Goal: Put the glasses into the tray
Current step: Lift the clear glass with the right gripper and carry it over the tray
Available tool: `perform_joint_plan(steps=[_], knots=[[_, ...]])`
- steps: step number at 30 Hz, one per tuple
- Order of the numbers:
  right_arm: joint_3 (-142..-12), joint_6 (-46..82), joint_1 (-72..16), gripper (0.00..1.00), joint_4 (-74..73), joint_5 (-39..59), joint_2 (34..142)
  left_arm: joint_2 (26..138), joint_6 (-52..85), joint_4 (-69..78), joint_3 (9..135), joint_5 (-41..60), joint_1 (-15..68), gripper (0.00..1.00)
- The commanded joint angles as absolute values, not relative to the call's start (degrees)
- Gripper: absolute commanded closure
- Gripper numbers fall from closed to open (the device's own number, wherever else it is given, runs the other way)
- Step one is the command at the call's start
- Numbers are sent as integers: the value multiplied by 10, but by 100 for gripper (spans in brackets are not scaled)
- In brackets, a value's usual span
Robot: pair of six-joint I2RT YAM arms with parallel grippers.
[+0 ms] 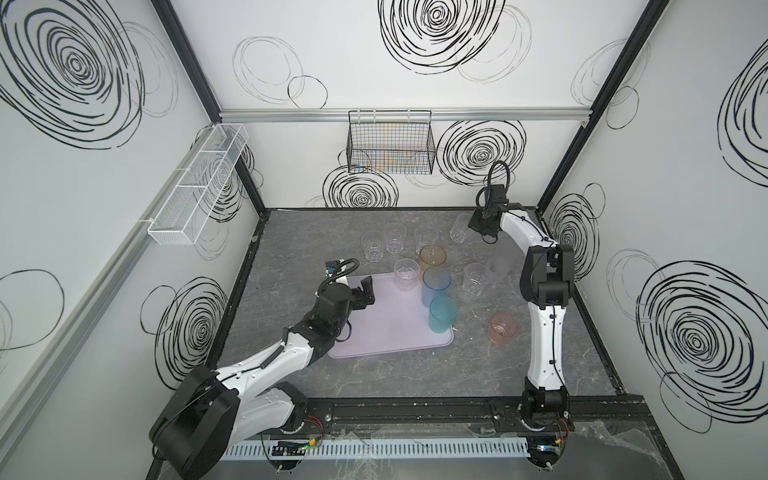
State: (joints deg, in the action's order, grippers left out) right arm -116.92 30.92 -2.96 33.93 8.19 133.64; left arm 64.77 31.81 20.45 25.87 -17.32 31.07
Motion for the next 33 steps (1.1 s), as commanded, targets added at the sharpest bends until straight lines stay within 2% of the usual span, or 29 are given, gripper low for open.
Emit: perform_joint_plan(steps=[1, 7, 11, 20, 23, 27, 33], knots=[[-1166, 303, -36, 99, 362, 50, 1266, 640, 331, 210, 282, -162, 307, 3], [-1128, 292, -52, 100, 358, 29, 1150, 611, 357, 178, 297, -165, 321, 1], [-1095, 285, -73, 100, 366, 14, 1065, 599, 305, 108, 350, -190, 364, 0], [-881, 277, -198, 100, 288, -6, 830, 558, 218, 1, 448, -201, 425, 1], [-825, 289, -279, 100, 285, -19, 798, 537, 205, -16, 453, -201, 440, 1], [-773, 295, -393, 99, 278, -61, 780, 487, 184, -47, 431, -246, 458, 2], [-760, 278, -515, 99, 307, -127, 842, 401, 238, -111, 359, -295, 443, 4]])
